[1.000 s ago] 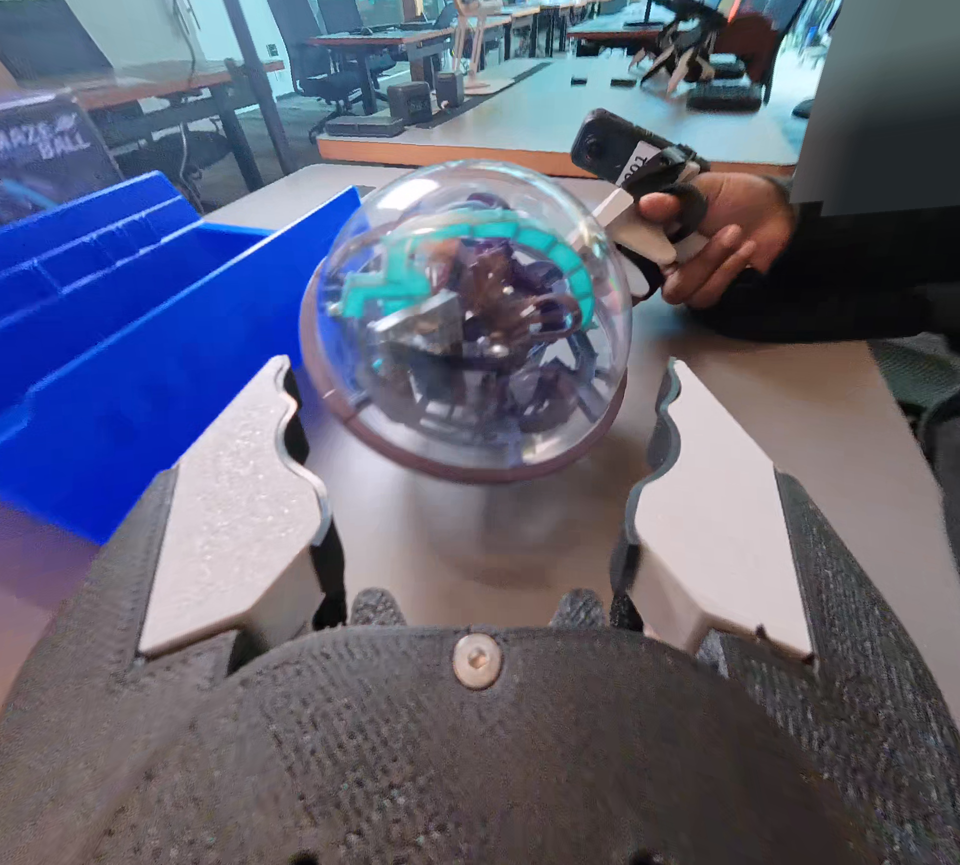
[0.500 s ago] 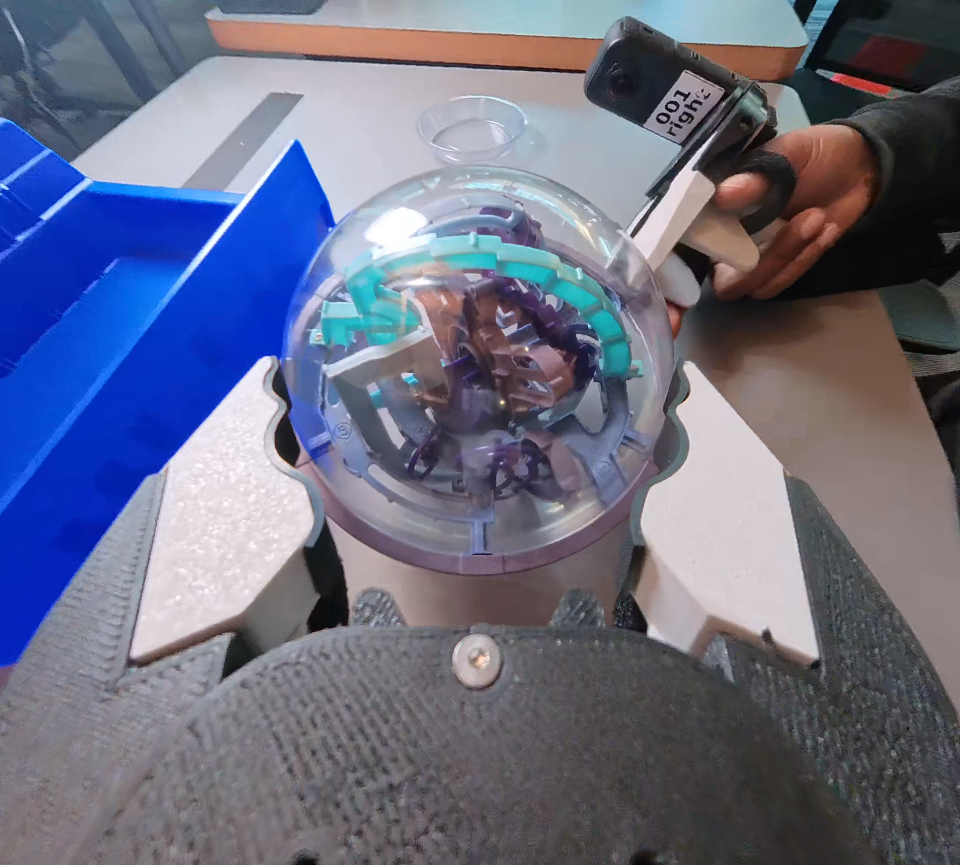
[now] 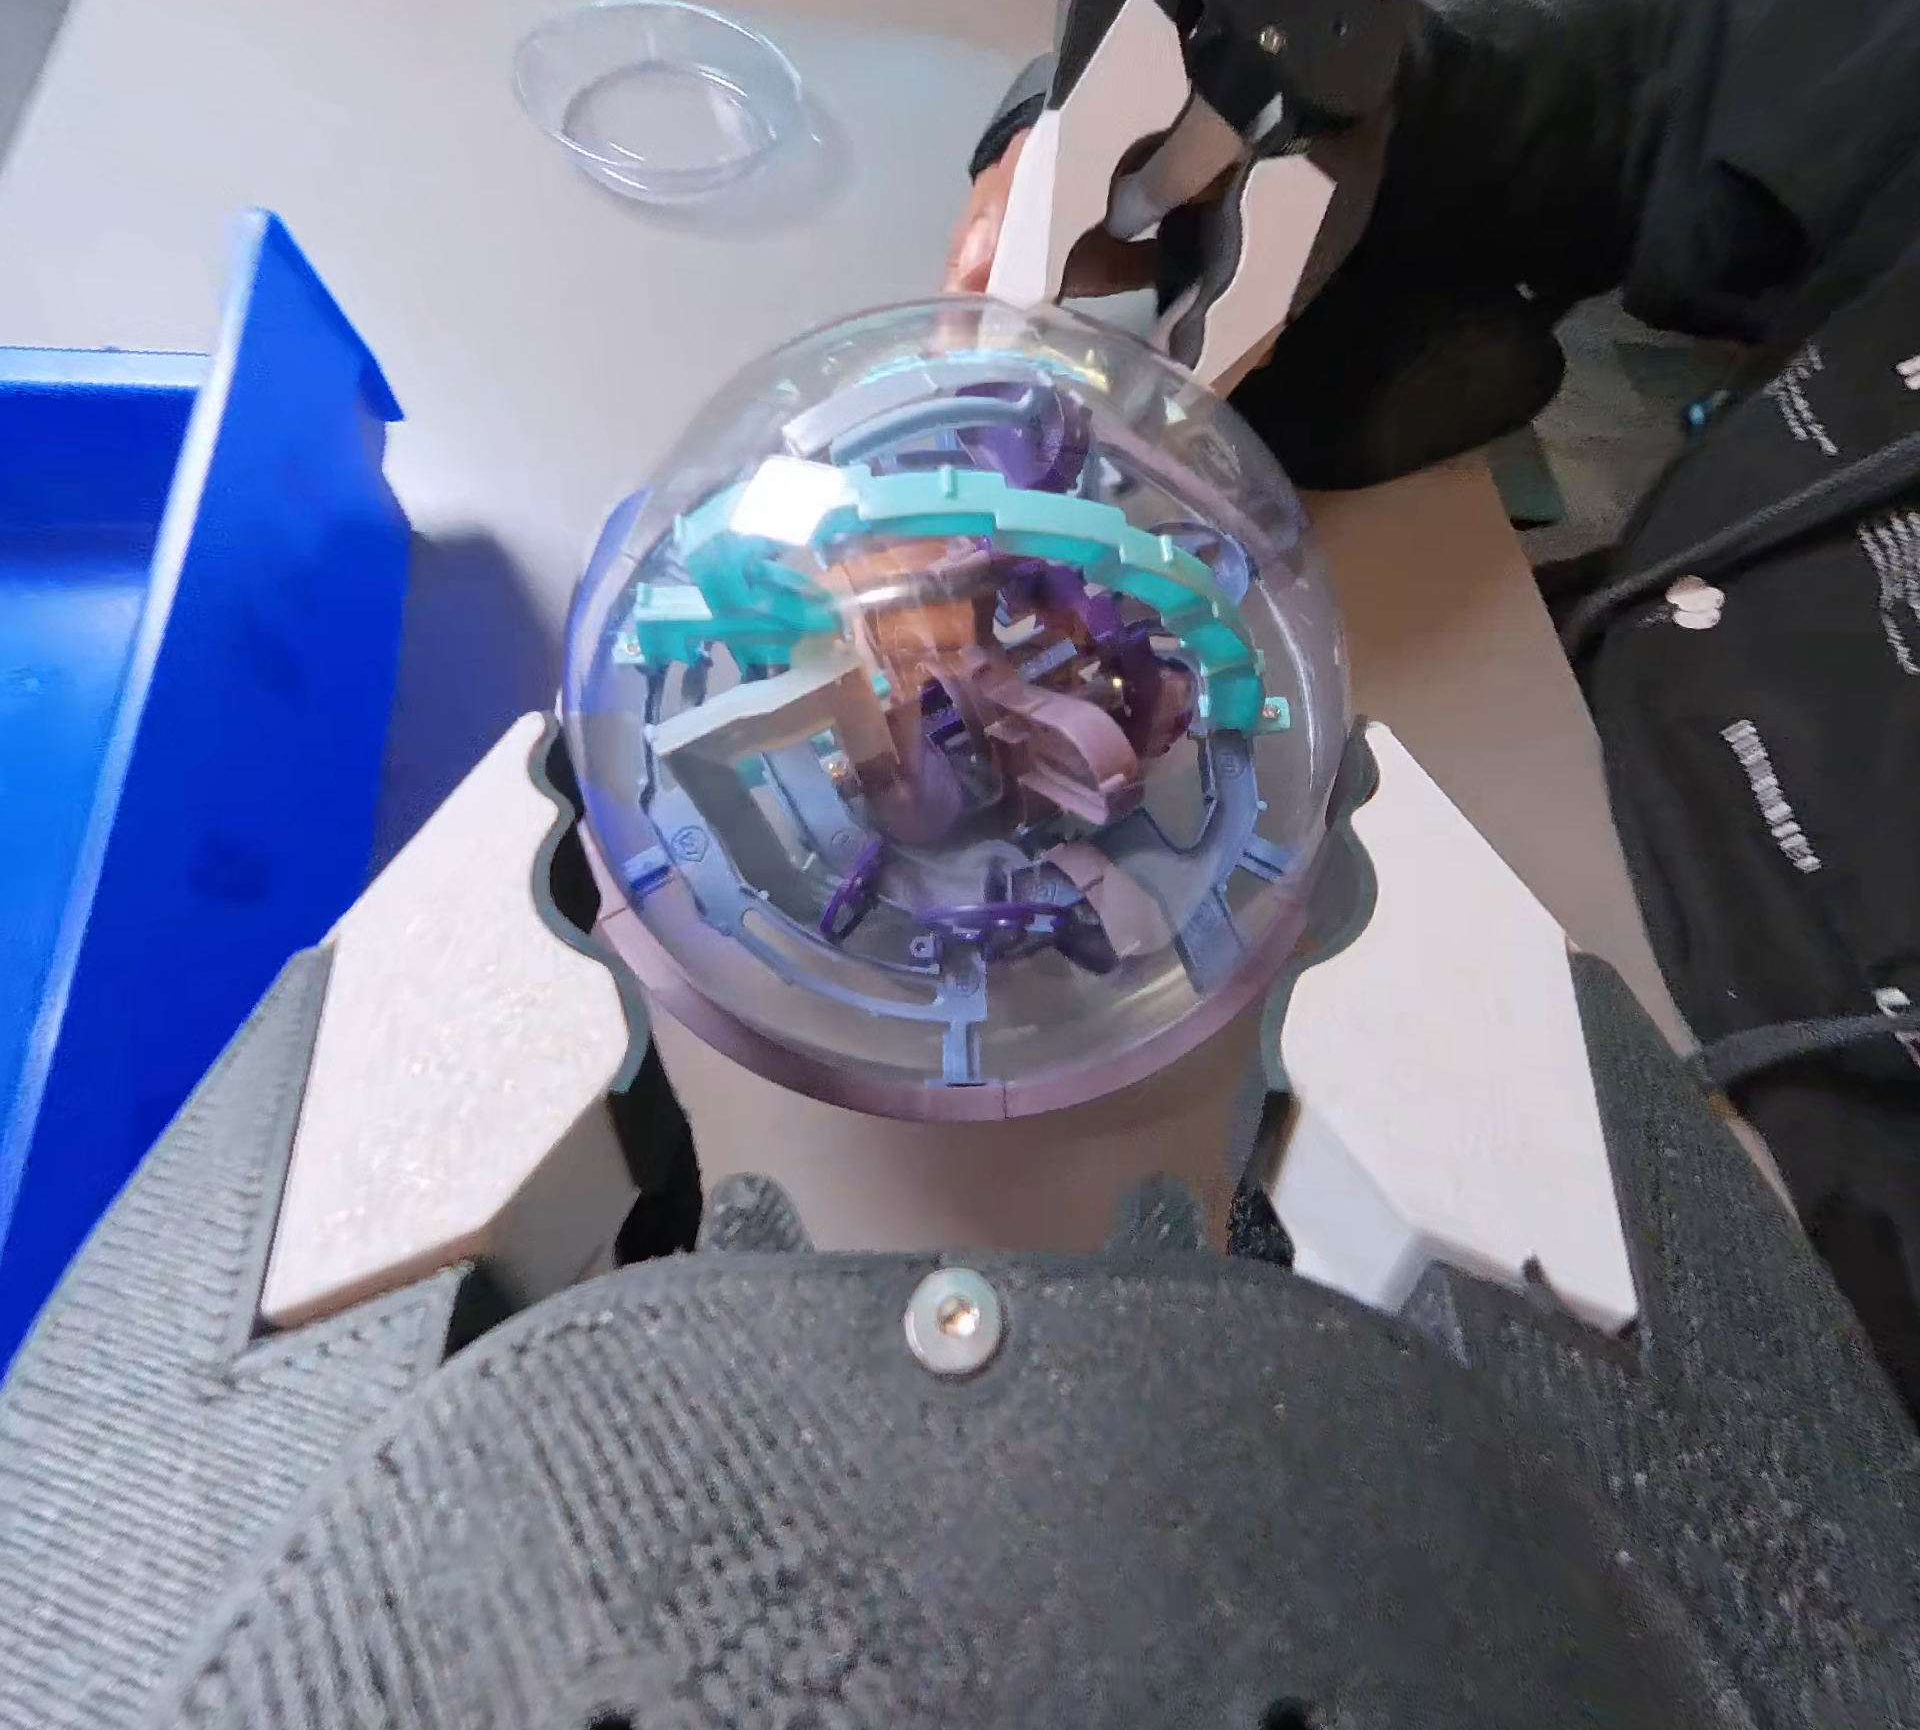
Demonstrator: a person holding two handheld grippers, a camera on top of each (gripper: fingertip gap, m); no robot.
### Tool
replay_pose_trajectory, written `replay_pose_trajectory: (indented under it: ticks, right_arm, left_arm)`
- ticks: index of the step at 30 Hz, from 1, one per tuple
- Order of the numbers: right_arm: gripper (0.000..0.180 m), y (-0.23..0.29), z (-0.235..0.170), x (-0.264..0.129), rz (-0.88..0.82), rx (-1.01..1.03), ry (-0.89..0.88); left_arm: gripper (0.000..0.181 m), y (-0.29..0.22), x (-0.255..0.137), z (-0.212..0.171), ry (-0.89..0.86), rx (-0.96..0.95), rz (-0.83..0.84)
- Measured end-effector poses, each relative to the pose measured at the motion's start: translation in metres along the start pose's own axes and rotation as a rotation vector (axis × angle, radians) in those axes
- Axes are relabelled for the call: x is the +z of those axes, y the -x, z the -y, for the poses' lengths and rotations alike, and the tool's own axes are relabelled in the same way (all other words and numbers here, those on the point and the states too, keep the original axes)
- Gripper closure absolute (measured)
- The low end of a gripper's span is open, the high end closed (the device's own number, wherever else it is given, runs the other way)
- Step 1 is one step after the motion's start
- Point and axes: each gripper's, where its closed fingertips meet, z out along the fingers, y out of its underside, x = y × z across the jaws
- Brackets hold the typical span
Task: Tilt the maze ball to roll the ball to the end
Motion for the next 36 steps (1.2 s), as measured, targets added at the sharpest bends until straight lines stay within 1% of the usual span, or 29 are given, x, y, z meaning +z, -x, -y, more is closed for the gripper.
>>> replay_pose_trajectory:
  ticks: [2, 9, 13, 15, 18, 20, 24, 27, 33, 36]
  right_arm:
    - [0.154, -0.001, -0.006, 0.0, -0.049, -0.077, 0.036]
    - [0.165, -0.002, -0.008, -0.005, -0.155, -0.237, 0.068]
    - [0.167, -0.001, -0.008, -0.006, -0.195, -0.279, 0.084]
    - [0.168, 0.001, -0.007, -0.006, -0.204, -0.277, 0.088]
    - [0.17, 0.006, -0.001, -0.007, -0.207, -0.26, 0.072]
    - [0.171, 0.01, 0.002, -0.005, -0.201, -0.245, 0.066]
    - [0.172, 0.02, 0.009, -0.002, -0.184, -0.244, 0.054]
    - [0.172, 0.028, 0.015, 0.001, -0.163, -0.215, 0.036]
    - [0.173, 0.039, 0.027, 0.003, -0.138, -0.161, -0.009]
    - [0.173, 0.043, 0.035, 0.003, -0.119, -0.142, -0.049]
  left_arm:
    - [0.04, 0.003, 0.001, 0.003, 0.02, -0.008, -0.025]
    - [0.04, 0.009, 0.007, 0.011, -0.012, -0.066, -0.095]
    - [0.041, 0.009, 0.006, 0.012, -0.059, -0.092, -0.073]
    - [0.045, 0.008, 0.002, 0.013, -0.097, -0.11, -0.038]
    - [0.059, 0.009, -0.011, 0.017, -0.192, -0.167, 0.013]
    - [0.065, 0.008, -0.018, 0.015, -0.229, -0.193, 0.038]
    - [0.058, -0.001, -0.019, 0.009, -0.231, -0.171, 0.08]
    - [0.052, -0.003, -0.017, 0.007, -0.232, -0.181, 0.075]
    - [0.052, -0.003, -0.019, 0.005, -0.264, -0.28, -0.051]
    - [0.052, -0.005, -0.021, 0.003, -0.295, -0.295, -0.115]
